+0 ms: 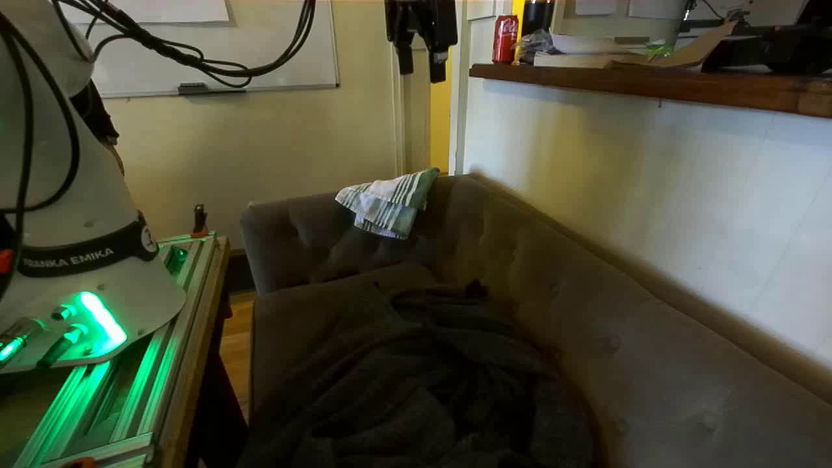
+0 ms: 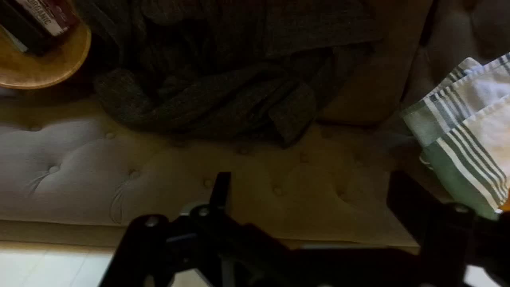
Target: Move the bowl slightly to the left
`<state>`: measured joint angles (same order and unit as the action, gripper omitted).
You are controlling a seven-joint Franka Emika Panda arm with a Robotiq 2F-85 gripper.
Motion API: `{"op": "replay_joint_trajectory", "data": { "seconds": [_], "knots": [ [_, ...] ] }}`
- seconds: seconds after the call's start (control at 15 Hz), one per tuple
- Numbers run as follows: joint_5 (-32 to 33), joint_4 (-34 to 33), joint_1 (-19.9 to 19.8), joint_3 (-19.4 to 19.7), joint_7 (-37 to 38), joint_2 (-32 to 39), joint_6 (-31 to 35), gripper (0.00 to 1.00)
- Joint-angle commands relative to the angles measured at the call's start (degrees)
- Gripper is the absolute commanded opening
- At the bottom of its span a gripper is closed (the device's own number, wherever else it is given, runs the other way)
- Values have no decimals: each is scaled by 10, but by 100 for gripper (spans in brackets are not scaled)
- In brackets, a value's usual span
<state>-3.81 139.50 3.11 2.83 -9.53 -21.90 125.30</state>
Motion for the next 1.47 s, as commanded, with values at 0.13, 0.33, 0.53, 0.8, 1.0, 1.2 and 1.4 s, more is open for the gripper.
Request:
{"op": "replay_joint_trajectory", "data": {
  "seconds": [0.13,0.33,0.53,0.8,1.0,1.2,1.4],
  "knots": [
    [16,-1,-15,-18,46,5,13,100],
    [39,-8,-36,-48,169,36,77,100],
    [84,-6,-65,-68,269,88,180,100],
    [255,-2,-137,-65,419,168,304,100],
    [394,-18,-235,-81,525,206,329,100],
    [535,-37,-278,-46,637,229,313,100],
    [676,-42,-299,-11,762,240,281,100]
  ]
}}
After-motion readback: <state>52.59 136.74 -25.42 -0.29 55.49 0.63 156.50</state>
